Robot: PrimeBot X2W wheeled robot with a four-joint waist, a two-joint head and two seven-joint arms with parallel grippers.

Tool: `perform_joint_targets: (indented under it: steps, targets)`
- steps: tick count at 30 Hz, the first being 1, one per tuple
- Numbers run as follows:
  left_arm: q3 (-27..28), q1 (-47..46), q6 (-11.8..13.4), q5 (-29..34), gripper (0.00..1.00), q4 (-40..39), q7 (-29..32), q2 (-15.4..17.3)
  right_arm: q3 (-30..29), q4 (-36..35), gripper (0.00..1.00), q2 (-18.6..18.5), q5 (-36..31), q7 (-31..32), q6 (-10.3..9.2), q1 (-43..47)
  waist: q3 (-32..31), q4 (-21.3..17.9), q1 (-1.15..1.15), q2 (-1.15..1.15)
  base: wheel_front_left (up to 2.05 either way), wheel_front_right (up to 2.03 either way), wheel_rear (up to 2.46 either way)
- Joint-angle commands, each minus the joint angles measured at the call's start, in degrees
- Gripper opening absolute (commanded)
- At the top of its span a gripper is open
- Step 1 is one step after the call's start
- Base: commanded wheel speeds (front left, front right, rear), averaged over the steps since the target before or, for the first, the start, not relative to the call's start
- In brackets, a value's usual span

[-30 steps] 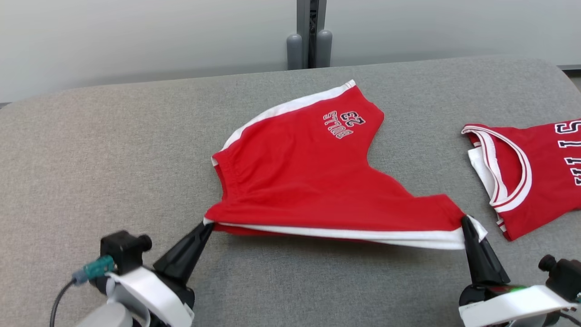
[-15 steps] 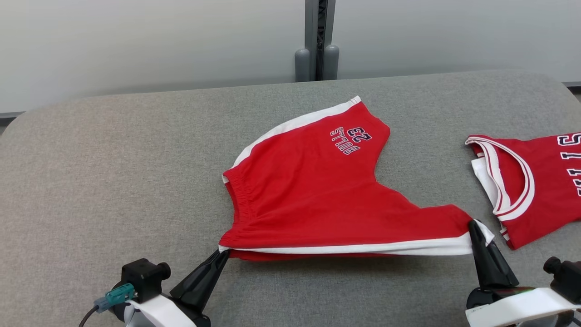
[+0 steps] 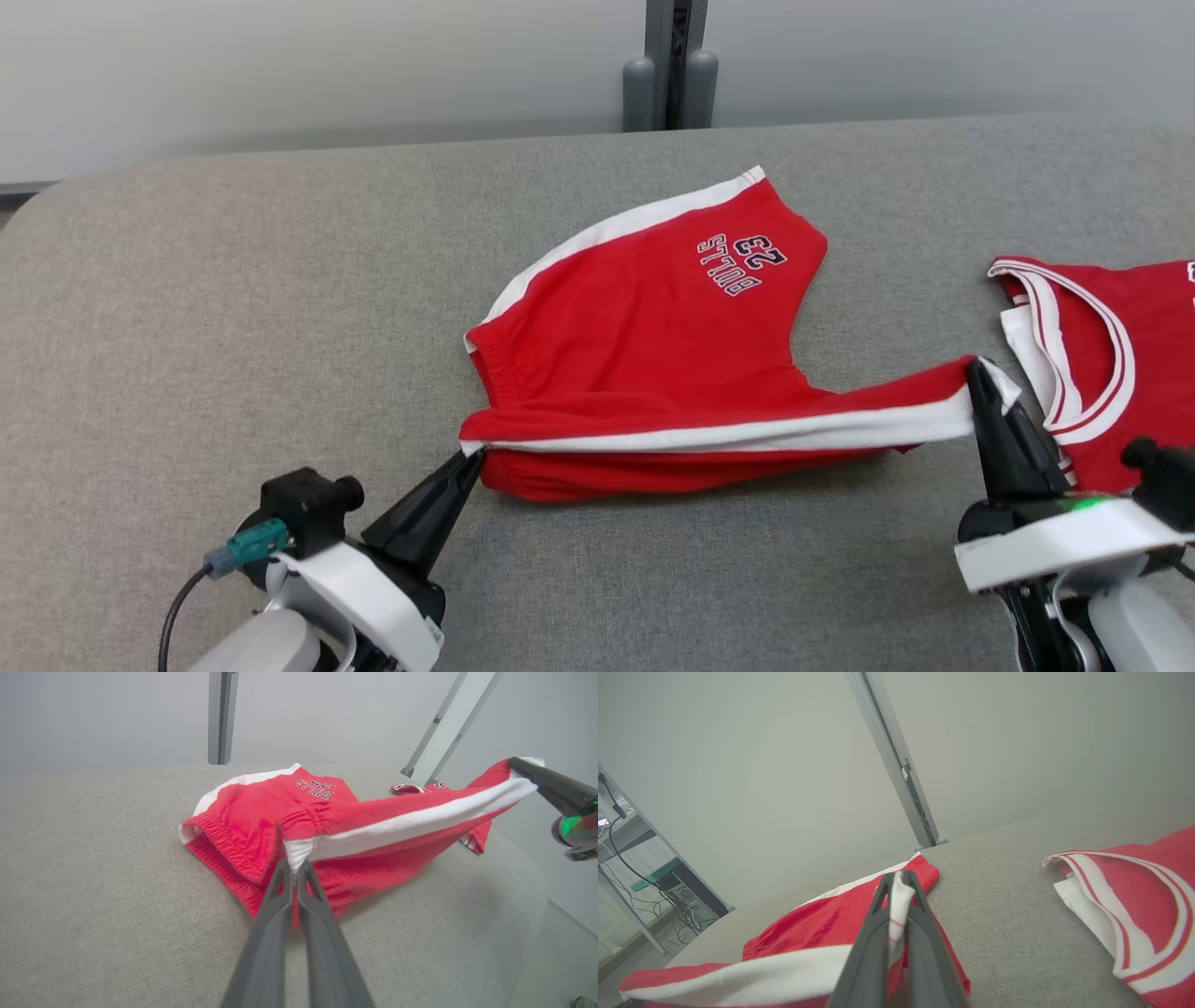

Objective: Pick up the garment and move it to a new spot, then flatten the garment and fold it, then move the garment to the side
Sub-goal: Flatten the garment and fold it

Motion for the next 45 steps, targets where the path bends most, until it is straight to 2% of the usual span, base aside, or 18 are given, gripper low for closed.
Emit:
perform_joint_targets:
  steps: [1,11,12,23,30,38,42,43,44,45]
  targets:
    - [-0.07,-1.83,-0.22,0.27,0.00,0.24,-0.05,0.09,0.10,0.85,0.00,-0.81,-0.09,-0.11,0.00,-2.78,1.84,0.34,0.00,0.00,0.00,0.00,0.00]
    - [-1.73,-11.66,-0.48,1.00,0.00,-0.81,-0.08,0.13,0.71,7.96,0.00,-3.03,-0.04,-0.52,0.00,-19.88,10.81,4.05,0.00,0.00,0.00,0.00,0.00]
    - [-2.25,-14.18,-0.50,0.81,0.00,-1.31,-0.13,0.01,0.75,10.16,0.00,-3.66,-0.45,-0.55,0.00,-23.60,12.76,5.32,0.00,0.00,0.00,0.00,0.00]
    - [-5.01,-24.17,-0.53,-0.42,0.00,-1.77,-0.26,-1.62,1.88,23.08,0.00,-6.02,-2.44,-0.61,0.00,-41.37,20.92,10.22,0.00,0.00,0.00,0.00,0.00]
    - [-5.31,-28.71,-0.54,-0.45,0.00,-1.22,-0.28,-3.49,4.98,33.29,0.00,-5.93,-4.70,-0.62,0.00,-51.98,24.64,12.43,0.00,0.00,0.00,0.00,0.00]
    - [-7.85,-32.88,-0.54,-2.10,0.00,2.85,-0.28,-5.46,7.07,43.03,0.00,-4.88,-6.79,-0.60,0.00,-58.47,26.54,13.33,0.00,0.00,0.00,0.00,0.00]
    - [-9.00,-34.14,-0.54,-2.97,0.00,4.30,-0.22,-5.82,7.12,45.59,0.09,-4.86,-8.01,-0.63,0.00,-60.25,26.86,13.36,0.00,0.00,0.00,0.00,0.00]
    - [-9.36,-34.44,-0.54,-3.12,0.00,4.61,-0.22,-5.88,7.13,46.15,0.18,-4.63,-8.19,-0.63,0.00,-60.61,26.86,13.37,0.00,0.00,0.00,0.00,0.00]
    - [-9.56,-34.79,-0.54,-3.24,0.00,4.87,-0.22,-6.01,7.21,46.70,0.35,-4.46,-8.42,-0.64,0.00,-60.98,26.84,13.35,0.00,0.00,0.00,0.00,0.00]
    - [-9.70,-35.01,-0.54,-3.40,0.18,5.06,-0.22,-6.16,7.18,47.05,0.50,-4.33,-8.61,-0.64,0.00,-61.23,26.79,13.33,0.00,0.00,0.00,0.00,0.00]
